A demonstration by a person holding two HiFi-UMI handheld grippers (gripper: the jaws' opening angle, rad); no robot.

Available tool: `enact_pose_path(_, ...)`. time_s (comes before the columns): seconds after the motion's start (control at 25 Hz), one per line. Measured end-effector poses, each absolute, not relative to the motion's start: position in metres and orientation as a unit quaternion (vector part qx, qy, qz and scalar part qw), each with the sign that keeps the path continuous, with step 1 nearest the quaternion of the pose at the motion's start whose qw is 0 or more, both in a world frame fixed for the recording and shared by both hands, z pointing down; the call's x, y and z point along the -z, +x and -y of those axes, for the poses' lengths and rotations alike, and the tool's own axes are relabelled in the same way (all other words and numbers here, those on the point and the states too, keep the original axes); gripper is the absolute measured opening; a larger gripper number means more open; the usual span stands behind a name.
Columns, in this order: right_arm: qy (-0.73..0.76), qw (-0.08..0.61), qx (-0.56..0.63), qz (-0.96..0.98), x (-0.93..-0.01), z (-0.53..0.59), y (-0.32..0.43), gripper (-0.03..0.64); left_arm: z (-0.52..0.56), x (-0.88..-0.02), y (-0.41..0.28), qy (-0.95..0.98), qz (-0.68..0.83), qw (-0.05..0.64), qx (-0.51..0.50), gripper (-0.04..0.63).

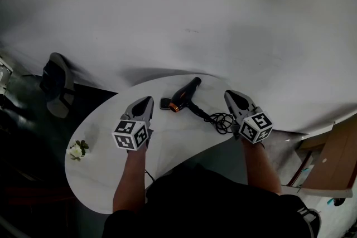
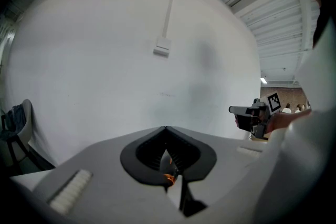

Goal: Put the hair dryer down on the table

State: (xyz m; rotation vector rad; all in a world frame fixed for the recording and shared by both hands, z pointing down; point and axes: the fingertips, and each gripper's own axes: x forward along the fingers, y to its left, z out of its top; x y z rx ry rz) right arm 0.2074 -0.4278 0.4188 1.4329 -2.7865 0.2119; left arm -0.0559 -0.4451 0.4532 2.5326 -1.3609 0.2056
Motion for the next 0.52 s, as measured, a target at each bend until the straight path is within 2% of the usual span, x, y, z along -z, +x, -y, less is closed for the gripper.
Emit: enact_pose_path(0.52, 0.453, 0.003, -0.074, 0.888, -0.4224, 0.4327, 0.2001, 0.011, 0.4491, -0.4573, -0.0609, 0.871, 0.468, 0.135, -0.072, 0.009)
